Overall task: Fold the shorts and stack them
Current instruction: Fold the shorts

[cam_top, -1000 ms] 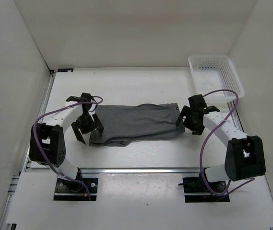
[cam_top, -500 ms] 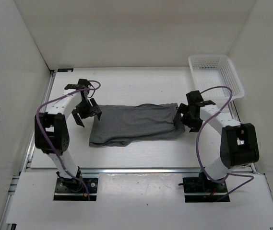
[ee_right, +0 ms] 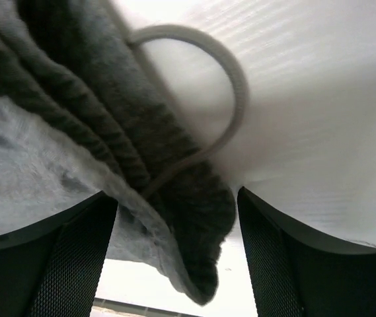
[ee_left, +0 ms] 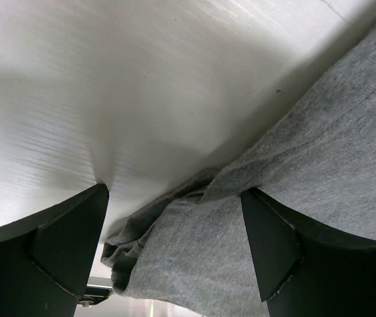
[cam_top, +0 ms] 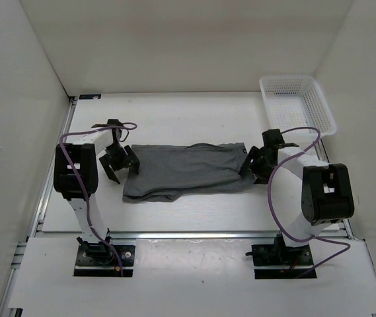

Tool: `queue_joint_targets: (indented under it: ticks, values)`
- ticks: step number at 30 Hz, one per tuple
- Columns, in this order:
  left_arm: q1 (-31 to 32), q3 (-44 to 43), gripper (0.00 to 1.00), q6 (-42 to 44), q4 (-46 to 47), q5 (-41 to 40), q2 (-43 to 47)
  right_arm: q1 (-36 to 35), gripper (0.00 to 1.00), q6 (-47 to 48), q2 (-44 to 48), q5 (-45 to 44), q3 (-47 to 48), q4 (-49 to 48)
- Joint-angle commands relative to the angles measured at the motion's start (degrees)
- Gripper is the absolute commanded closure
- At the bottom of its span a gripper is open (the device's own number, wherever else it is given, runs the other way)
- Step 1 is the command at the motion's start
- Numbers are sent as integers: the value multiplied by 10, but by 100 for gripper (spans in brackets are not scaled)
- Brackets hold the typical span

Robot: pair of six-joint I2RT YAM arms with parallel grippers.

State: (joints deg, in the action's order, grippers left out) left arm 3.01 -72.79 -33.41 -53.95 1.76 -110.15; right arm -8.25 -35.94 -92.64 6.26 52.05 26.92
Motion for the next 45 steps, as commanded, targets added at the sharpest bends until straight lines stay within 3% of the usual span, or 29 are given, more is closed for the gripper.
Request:
queue_joint_targets:
  ticks: [1,2,4,5,6,9,17,26,33,40,45]
  values:
    - [1,17,7,4,27,16,1,0,22,-11,-25,22,-26,-28]
    - [1,17,7,4,27,16,1,0,23,-16,-25,22,-26,-28]
    - [1,22,7,4,33,16,-6,0,38,-16,-20,22,-26,-28]
    - [1,22,7,4,33,16,-11,0,48,-16,-20,22,-26,-28]
    - [1,22,9,4,33,16,-11,0,72,-16,-20,22,-26,-28]
    - [7,22,9,4,39,21,-11,0,99,-16,-15,13,-19,-28]
    - [44,12,9,-1,39,28,-22,0,99,18,31,-95,38,59]
    - [108,-38,10,-31,39,33,-58,-74,99,46,48,-211,174,137]
    - [151,-57,10,-49,39,46,-74,-192,99,46,24,-288,281,190]
    - [151,-63,12,-49,34,46,-68,-320,99,62,-46,-339,413,227]
    - [151,-63,12,-49,-2,-22,-25,-373,99,56,-100,-355,467,241]
